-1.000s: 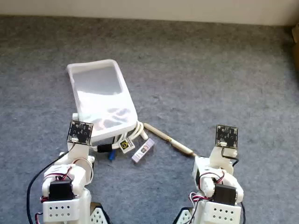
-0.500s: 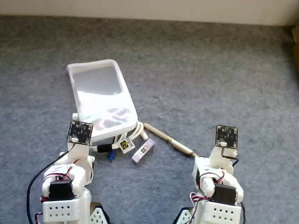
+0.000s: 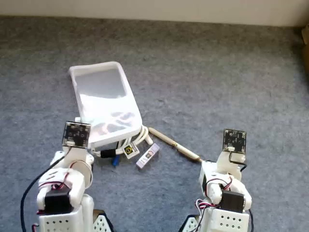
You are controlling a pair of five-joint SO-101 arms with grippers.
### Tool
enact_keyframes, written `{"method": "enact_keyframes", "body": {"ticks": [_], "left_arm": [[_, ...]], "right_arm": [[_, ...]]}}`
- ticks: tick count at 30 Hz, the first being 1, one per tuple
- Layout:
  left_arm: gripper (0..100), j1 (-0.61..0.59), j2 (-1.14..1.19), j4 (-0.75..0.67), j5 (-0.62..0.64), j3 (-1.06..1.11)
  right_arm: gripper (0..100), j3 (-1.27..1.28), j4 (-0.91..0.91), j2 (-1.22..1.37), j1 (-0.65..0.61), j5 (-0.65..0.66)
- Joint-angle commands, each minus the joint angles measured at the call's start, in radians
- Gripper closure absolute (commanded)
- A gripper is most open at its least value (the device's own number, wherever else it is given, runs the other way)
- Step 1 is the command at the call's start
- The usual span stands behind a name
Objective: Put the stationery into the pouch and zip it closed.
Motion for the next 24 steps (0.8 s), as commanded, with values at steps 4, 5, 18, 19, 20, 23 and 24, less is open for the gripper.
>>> {"method": "enact_keyframes", "body": {"ticks": [4, 5, 18, 19, 20, 23, 24], "left_arm": [[99, -0.269, -0.007, -0.006, 0.002, -0.162], [99, -0.292, -0.007, -0.006, 0.003, -0.163], [99, -0.467, -0.005, -0.101, 0.002, -0.082], [99, -0.467, -0.004, -0.100, 0.002, -0.082], [97, -0.467, -0.004, -0.098, 0.002, -0.082], [91, -0.467, -0.004, -0.098, 0.002, -0.077], [89, -0.467, -0.004, -0.098, 0.002, -0.070]], "right_arm": [[99.4, -0.088, -0.045, -0.008, -0.002, 0.011], [99.4, -0.104, -0.059, -0.008, -0.002, 0.011], [99.2, -0.257, -0.137, -0.004, -0.041, 0.278], [99.2, -0.283, -0.125, -0.004, -0.058, 0.278], [99.2, -0.312, -0.114, -0.002, -0.082, 0.278], [99.2, -0.401, -0.081, 0.036, -0.168, 0.276], [99.2, -0.433, -0.070, 0.068, -0.194, 0.275]]}}
